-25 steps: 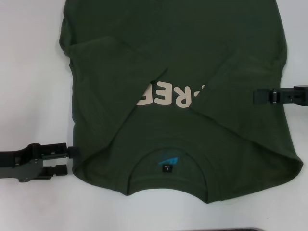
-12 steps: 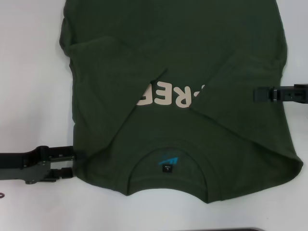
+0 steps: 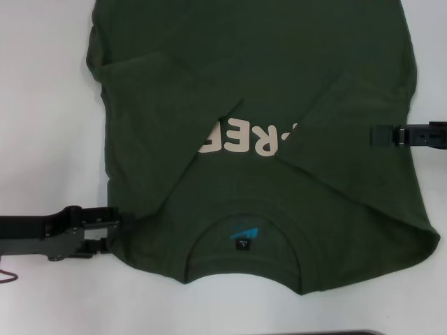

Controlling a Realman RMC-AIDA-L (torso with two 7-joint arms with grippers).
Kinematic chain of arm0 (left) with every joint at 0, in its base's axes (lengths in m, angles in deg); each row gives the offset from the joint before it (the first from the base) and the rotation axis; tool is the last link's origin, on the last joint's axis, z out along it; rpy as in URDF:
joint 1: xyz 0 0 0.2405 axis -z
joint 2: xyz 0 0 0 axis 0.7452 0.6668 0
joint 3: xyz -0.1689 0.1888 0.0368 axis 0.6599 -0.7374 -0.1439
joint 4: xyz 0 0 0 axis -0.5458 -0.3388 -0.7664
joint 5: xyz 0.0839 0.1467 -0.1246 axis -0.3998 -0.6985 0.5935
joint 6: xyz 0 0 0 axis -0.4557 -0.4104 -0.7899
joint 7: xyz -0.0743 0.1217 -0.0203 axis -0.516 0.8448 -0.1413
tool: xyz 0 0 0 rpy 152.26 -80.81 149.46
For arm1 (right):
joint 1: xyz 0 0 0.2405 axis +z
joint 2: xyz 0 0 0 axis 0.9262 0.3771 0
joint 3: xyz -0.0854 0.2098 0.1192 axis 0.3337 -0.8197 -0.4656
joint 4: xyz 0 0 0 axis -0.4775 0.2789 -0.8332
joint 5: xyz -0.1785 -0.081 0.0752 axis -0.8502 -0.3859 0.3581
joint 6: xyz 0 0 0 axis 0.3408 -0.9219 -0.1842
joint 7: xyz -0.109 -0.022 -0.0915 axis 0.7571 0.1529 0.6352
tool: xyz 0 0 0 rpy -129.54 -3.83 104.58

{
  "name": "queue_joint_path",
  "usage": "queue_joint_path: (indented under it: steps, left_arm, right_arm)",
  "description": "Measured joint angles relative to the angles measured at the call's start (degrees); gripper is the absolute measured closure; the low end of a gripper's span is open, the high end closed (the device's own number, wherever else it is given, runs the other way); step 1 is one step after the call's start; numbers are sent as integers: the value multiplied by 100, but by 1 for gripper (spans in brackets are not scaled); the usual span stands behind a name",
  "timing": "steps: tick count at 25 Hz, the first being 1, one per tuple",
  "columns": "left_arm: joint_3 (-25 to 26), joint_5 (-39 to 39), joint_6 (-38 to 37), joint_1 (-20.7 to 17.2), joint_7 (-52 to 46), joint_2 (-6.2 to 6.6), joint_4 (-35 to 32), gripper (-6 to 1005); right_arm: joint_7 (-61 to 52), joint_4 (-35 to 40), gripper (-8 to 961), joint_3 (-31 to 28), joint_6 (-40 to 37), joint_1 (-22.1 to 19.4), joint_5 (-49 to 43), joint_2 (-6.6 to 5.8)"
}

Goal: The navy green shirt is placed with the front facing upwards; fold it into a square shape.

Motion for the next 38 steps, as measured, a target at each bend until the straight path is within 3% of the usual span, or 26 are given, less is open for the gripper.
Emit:
queue_joint_path:
  steps: [17,34,38]
  left_arm:
    - [4,-25,93,129,-78,-91,-87,145]
    - [-227,-114,116,204,-5,-27,-69,501]
    - [-259,-123,107,204,-23,-17,-19,663]
  right_arm:
    - [-7,0,103,-69,-34,-6,21,-7]
    - [-67,-8,104,-209,-73,-15,30,-8]
    - [-71,-9,104,-220,-73,-11,24,-8]
